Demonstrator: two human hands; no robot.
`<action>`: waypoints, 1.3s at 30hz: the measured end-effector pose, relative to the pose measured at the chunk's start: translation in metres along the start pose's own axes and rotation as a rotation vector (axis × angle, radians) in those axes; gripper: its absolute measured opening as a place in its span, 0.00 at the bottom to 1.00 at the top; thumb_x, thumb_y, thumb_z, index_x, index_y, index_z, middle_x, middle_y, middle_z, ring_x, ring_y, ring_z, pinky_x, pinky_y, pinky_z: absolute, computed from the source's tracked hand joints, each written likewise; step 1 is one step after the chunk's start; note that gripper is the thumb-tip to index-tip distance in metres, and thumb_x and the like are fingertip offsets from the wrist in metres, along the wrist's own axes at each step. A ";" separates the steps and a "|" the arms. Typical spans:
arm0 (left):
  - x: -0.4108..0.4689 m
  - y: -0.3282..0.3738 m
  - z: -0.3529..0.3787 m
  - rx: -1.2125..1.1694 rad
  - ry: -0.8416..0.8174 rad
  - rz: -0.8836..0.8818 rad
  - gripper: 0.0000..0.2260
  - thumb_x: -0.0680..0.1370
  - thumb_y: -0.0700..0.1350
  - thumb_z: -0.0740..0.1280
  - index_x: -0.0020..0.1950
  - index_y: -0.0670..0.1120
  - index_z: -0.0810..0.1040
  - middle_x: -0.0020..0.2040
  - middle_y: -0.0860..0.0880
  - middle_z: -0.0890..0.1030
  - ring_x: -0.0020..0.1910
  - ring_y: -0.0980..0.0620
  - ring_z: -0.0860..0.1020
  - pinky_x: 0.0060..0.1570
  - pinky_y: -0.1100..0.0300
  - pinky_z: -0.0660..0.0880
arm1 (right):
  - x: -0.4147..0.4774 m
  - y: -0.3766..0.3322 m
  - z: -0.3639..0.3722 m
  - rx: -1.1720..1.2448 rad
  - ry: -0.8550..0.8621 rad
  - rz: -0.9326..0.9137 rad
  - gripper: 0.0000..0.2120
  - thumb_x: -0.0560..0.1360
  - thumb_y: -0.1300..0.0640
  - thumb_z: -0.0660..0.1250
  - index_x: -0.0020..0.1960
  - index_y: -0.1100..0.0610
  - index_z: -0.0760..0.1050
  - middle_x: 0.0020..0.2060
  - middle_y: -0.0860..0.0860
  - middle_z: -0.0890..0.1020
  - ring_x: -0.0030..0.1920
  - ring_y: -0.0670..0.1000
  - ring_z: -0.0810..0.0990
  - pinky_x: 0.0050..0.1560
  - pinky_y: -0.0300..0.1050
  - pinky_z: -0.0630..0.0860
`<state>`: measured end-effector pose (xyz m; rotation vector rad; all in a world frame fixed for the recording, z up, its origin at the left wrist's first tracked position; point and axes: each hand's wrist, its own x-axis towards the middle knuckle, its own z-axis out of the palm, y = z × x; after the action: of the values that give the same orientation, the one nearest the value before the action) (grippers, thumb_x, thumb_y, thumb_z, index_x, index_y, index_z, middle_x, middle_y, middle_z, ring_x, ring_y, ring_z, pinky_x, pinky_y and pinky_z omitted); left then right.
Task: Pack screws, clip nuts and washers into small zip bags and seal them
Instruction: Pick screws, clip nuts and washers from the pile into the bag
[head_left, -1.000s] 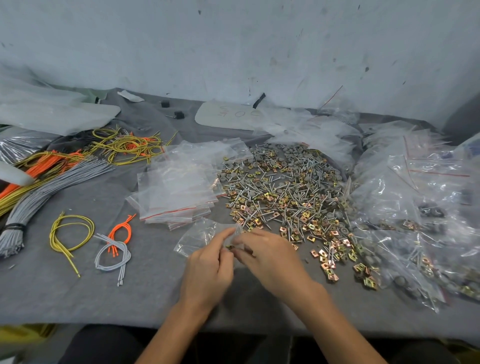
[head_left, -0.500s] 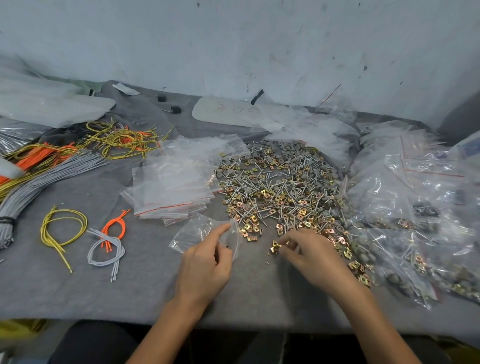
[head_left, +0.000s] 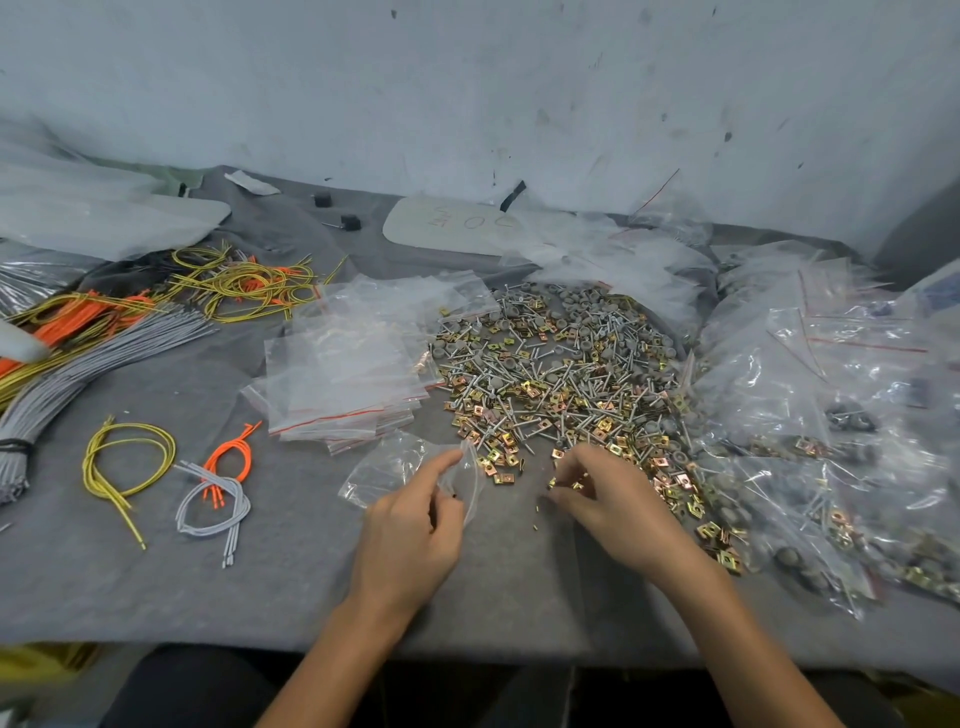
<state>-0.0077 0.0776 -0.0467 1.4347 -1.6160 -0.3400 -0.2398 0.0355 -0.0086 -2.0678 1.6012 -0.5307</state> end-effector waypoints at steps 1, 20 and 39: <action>0.000 0.000 0.000 0.002 -0.001 -0.002 0.20 0.75 0.48 0.58 0.67 0.57 0.74 0.30 0.61 0.72 0.28 0.62 0.70 0.30 0.61 0.66 | -0.001 0.000 0.000 0.063 0.025 0.006 0.08 0.77 0.55 0.72 0.46 0.46 0.74 0.42 0.43 0.78 0.43 0.39 0.76 0.41 0.31 0.69; -0.001 -0.001 0.000 0.013 0.011 0.005 0.20 0.75 0.50 0.58 0.67 0.57 0.74 0.33 0.64 0.75 0.33 0.58 0.76 0.34 0.60 0.70 | -0.006 -0.066 0.038 0.335 0.016 -0.094 0.05 0.77 0.54 0.73 0.51 0.49 0.78 0.39 0.44 0.81 0.41 0.42 0.79 0.44 0.40 0.74; -0.001 -0.003 0.002 0.039 -0.006 0.017 0.19 0.76 0.49 0.60 0.66 0.59 0.74 0.33 0.63 0.74 0.28 0.62 0.72 0.30 0.71 0.64 | 0.001 0.001 0.004 -0.203 0.069 0.071 0.08 0.82 0.49 0.64 0.59 0.44 0.80 0.50 0.44 0.73 0.53 0.50 0.78 0.53 0.51 0.76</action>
<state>-0.0075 0.0766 -0.0500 1.4500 -1.6470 -0.3047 -0.2381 0.0353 -0.0125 -2.1479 1.8281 -0.4347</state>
